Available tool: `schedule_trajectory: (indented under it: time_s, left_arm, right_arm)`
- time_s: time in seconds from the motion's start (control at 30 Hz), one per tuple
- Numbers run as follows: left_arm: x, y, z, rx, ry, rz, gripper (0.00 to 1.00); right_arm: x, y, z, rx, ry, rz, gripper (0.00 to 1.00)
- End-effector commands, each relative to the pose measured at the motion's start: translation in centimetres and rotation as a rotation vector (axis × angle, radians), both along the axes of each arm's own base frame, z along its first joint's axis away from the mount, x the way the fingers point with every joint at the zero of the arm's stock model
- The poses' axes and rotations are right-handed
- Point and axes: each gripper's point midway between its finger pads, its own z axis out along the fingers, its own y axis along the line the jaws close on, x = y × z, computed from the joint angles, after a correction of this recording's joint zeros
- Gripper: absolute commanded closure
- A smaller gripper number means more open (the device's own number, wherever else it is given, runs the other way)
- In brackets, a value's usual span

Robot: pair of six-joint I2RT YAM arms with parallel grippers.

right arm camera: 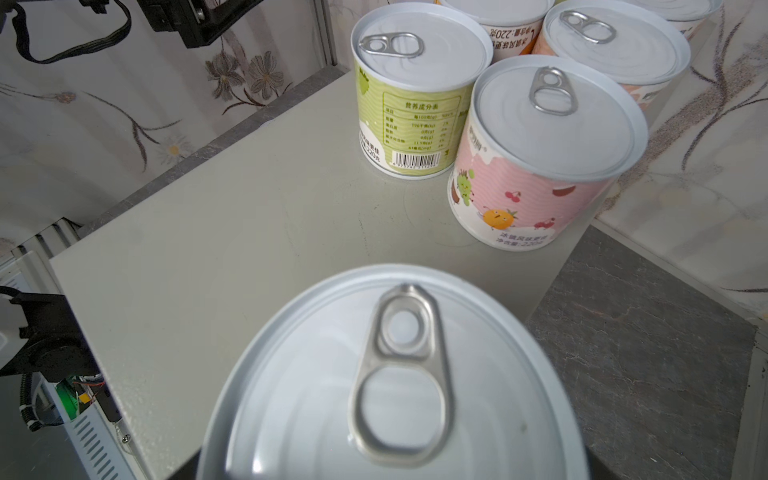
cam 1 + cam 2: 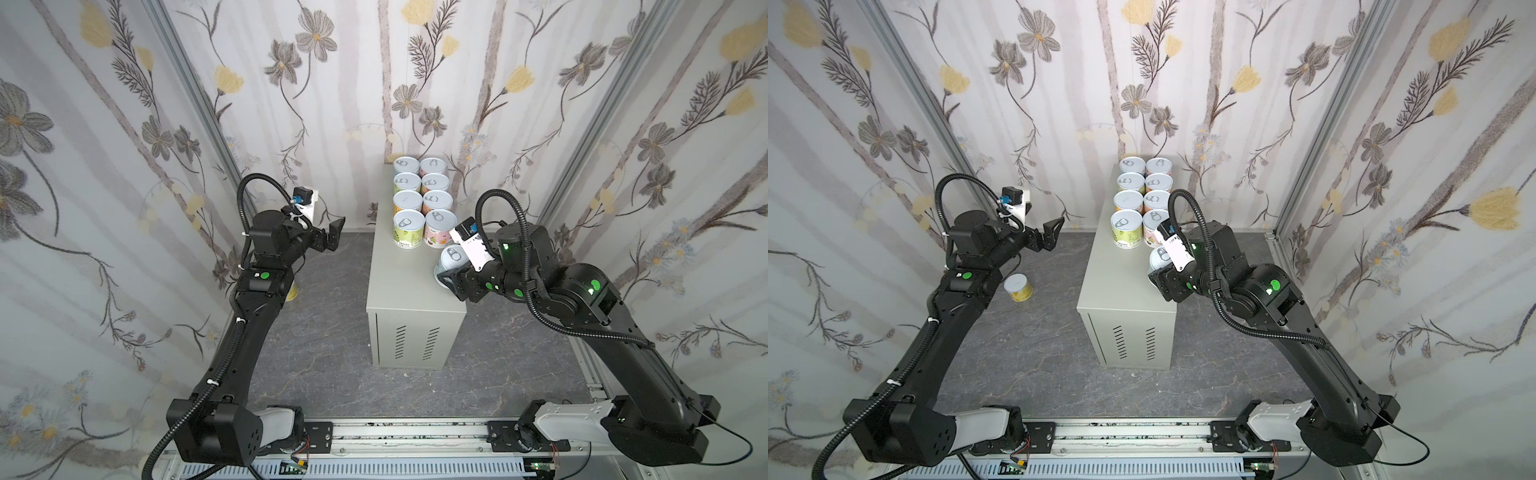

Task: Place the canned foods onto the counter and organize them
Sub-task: 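Lift the pale blue can up onto the cabinet top with the right gripper, then set the pale blue can down in front of the pink can, release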

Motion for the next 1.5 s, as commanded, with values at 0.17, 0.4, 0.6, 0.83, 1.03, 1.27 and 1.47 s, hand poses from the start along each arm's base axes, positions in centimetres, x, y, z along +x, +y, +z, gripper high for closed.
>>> schedule_trajectory:
  time_s: [0.17,0.4,0.6,0.83,1.03,1.27,1.47]
  left_arm:
    - [-0.3,0.1,0.6,0.023,-0.027,0.003,0.00]
    - [-1.1,0.5,1.4,0.036,-0.059,0.019,0.00]
    - [-1.4,0.6,1.4,0.040,-0.063,0.022,0.00]
    - [-1.7,0.5,1.4,0.035,-0.066,0.020,0.00]
    - [-1.9,0.6,1.7,0.037,-0.072,0.024,0.00]
    - [-1.9,0.6,1.8,0.036,-0.070,0.020,0.00]
    - [-1.9,0.5,2.0,0.031,-0.079,0.019,0.00]
  right_arm:
    - [1.7,1.4,-0.1,-0.007,-0.038,0.007,0.55]
    - [2.4,1.6,-1.2,-0.030,-0.018,-0.003,0.49]
    - [2.4,1.5,-1.5,-0.030,-0.007,-0.014,0.36]
    - [2.5,1.3,-2.0,-0.039,-0.002,-0.024,0.25]
    - [2.5,1.2,-2.1,-0.036,-0.007,-0.025,0.18]
    - [2.3,1.2,-2.3,-0.028,-0.012,-0.020,0.16]
    - [1.5,0.2,-2.1,0.039,-0.071,-0.036,0.00]
